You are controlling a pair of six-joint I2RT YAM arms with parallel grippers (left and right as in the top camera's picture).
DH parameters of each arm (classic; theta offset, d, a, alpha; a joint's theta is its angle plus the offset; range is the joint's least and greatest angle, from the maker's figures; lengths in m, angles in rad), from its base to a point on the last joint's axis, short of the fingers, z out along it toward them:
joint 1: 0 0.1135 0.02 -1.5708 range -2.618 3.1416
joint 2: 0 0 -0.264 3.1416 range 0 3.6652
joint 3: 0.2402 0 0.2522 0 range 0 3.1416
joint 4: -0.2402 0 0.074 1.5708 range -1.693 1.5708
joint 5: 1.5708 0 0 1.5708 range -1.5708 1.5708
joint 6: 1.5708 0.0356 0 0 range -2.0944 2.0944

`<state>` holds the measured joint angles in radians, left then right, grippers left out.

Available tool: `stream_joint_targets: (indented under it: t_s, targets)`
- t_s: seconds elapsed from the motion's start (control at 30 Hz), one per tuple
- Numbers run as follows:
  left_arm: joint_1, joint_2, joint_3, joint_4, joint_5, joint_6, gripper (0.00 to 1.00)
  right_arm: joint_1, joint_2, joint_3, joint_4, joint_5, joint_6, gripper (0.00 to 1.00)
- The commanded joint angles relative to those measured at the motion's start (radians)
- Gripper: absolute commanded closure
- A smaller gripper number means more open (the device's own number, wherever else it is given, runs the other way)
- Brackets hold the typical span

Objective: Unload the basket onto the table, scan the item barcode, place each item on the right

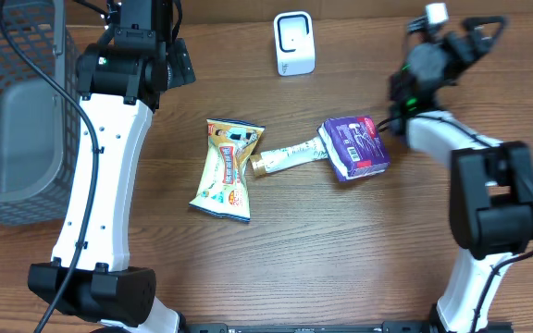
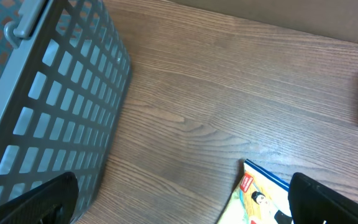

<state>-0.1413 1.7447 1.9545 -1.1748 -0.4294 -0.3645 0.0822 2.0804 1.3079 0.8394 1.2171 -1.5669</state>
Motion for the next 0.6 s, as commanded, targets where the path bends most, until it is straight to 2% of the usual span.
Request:
stream_joint_targets:
  t_s: [0.0,0.13,0.2,0.3,0.37,0.43,0.57]
  targets:
    - [0.006,0.003,-0.002,0.007,0.005,0.001,0.0,-0.139,-0.043,0.05,-0.204,-0.02,0.167,0.0]
    - [0.006,0.003,-0.002,0.015,0.003,0.006,0.0,-0.291,-0.043,0.078,-0.711,-0.089,0.291,0.0]
    - [0.006,0.003,-0.002,0.012,0.004,0.014,0.0,-0.345,-0.042,0.078,-0.855,-0.138,0.361,0.0]
    - [0.006,0.003,-0.002,0.008,0.004,0.018,0.0,-0.401,-0.044,0.079,-0.904,-0.211,0.665,0.0]
    - [0.006,0.003,-0.002,0.008,0.004,0.018,0.0,-0.409,-0.045,0.08,-0.956,-0.259,0.76,0.0]
    - [0.006,0.003,-0.002,0.008,0.005,0.017,0.0,-0.409,-0.046,0.085,-1.088,-0.425,0.837,0.0]
    - [0.006,0.003,-0.002,0.003,0.005,0.017,0.0,-0.372,-0.046,0.131,-1.22,-0.661,0.959,0.0]
